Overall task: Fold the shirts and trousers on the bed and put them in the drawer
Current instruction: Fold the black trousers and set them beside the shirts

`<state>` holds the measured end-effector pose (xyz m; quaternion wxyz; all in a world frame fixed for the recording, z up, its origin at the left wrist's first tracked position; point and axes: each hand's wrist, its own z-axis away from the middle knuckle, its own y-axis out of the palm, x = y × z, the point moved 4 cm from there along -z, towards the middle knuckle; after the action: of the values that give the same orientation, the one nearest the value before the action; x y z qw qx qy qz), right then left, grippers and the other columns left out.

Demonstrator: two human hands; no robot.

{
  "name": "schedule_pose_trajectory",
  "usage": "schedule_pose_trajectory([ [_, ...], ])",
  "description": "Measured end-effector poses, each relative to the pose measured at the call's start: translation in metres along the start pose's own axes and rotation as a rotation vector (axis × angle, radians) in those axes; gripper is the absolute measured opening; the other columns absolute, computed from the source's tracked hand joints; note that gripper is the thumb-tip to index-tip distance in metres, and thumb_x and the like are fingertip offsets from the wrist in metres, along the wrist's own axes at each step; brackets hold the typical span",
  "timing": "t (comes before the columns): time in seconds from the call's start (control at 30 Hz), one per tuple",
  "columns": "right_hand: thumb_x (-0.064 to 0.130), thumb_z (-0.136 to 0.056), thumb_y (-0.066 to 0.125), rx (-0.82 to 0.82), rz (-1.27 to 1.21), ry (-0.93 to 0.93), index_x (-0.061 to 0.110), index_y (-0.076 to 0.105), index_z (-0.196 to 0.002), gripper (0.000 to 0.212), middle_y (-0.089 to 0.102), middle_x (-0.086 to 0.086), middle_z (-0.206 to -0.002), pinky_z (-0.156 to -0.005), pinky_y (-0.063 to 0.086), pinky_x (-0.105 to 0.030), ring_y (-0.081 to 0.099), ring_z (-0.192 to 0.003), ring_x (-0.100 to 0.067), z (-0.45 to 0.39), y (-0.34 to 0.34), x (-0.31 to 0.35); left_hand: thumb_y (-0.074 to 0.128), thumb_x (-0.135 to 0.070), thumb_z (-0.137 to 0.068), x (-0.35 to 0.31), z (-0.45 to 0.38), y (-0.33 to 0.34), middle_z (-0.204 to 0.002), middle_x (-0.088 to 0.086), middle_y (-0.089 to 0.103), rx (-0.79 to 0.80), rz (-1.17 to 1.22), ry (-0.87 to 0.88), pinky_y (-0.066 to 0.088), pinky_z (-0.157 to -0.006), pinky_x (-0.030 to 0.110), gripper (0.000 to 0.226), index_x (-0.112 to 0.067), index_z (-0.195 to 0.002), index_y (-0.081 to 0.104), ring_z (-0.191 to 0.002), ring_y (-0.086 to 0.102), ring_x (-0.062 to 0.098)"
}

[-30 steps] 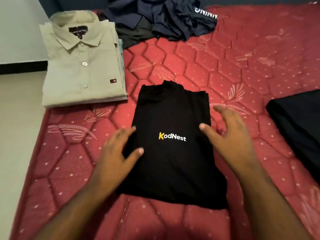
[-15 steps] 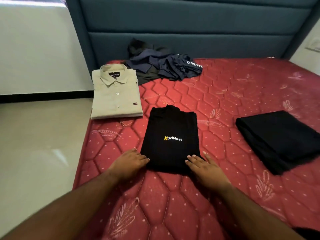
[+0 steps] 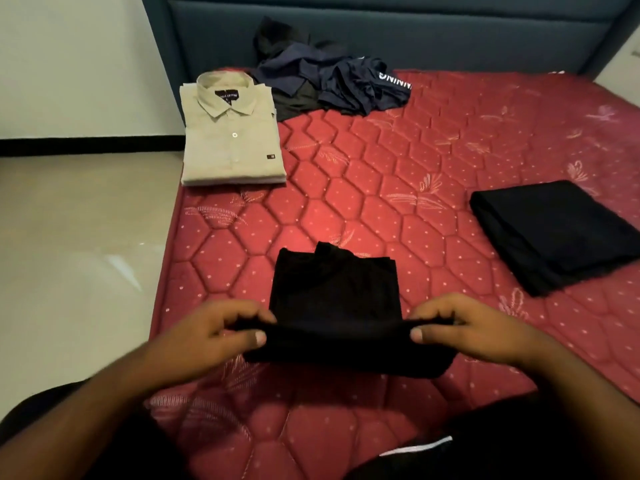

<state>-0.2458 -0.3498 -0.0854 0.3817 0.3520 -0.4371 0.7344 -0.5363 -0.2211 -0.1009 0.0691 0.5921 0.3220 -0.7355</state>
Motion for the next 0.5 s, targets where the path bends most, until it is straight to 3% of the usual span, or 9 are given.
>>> schedule_pose_trajectory([
  [0.1, -0.004, -0.088, 0.062, -0.24, -0.102, -0.031, 0.006, 0.071, -0.079, 0.016, 0.067, 0.001, -0.071, -0.063, 0.047, -0.017, 0.059, -0.068, -0.007, -0.026, -0.027, 0.0, 0.061, -0.03, -0.075, 0.004, -0.045, -0.015, -0.081, -0.01, 0.07, -0.202, -0.004, -0.013, 0.049, -0.075, 0.019, 0.017, -0.029, -0.088, 0.072, -0.078, 0.062, 0.003],
  [0.2, -0.001, -0.087, 0.064, -0.491, -0.114, 0.006, 0.006, 0.071, -0.084, 0.011, 0.07, -0.002, -0.074, -0.065, 0.051, -0.022, 0.062, -0.069, -0.009, -0.068, -0.059, -0.021, 0.06, -0.007, -0.088, 0.027, -0.104, -0.02, -0.083, -0.008, 0.066, -0.392, -0.001, -0.074, 0.047, -0.071, 0.021, 0.018, -0.022, -0.095, 0.067, -0.069, 0.056, 0.001],
  [0.27, 0.003, -0.088, 0.066, -0.556, -0.073, 0.078, 0.01, 0.07, -0.085, 0.008, 0.069, -0.005, -0.077, -0.067, 0.049, -0.028, 0.061, -0.071, -0.014, -0.099, -0.074, -0.04, 0.056, 0.001, -0.092, 0.046, -0.14, -0.021, -0.085, -0.003, 0.062, -0.429, -0.083, -0.152, 0.043, -0.062, 0.013, 0.023, -0.017, -0.102, 0.065, -0.062, 0.052, -0.001],
  [0.33, 0.012, -0.088, 0.068, -0.62, 0.127, 0.141, 0.01, 0.07, -0.099, 0.011, 0.069, -0.007, -0.093, -0.077, 0.045, -0.028, 0.061, -0.085, -0.018, -0.118, -0.081, -0.05, 0.058, -0.006, -0.093, 0.065, -0.157, -0.019, -0.096, 0.002, 0.061, -0.418, -0.147, -0.271, 0.044, -0.07, 0.014, 0.023, -0.014, -0.114, 0.063, -0.081, 0.06, 0.012],
  [0.4, 0.023, -0.091, 0.064, -0.737, 0.405, 0.104, 0.011, 0.068, -0.112, 0.025, 0.066, -0.004, -0.11, -0.088, 0.043, -0.027, 0.059, -0.1, -0.017, -0.122, -0.07, -0.042, 0.058, -0.024, -0.093, 0.07, -0.154, -0.015, -0.121, 0.01, 0.057, -0.473, -0.46, -0.341, 0.042, -0.098, 0.03, 0.039, -0.014, -0.131, 0.055, -0.115, 0.054, 0.03],
  [0.5, 0.031, -0.093, 0.046, -0.884, 0.406, -0.098, 0.011, 0.067, -0.116, 0.037, 0.064, -0.005, -0.119, -0.102, 0.043, -0.037, 0.057, -0.114, -0.021, -0.12, -0.003, -0.021, 0.045, -0.03, -0.091, 0.042, -0.134, 0.026, -0.143, 0.012, 0.047, -0.61, -0.752, -0.054, 0.032, -0.111, 0.05, 0.049, -0.017, -0.137, 0.05, -0.134, 0.04, 0.034],
])
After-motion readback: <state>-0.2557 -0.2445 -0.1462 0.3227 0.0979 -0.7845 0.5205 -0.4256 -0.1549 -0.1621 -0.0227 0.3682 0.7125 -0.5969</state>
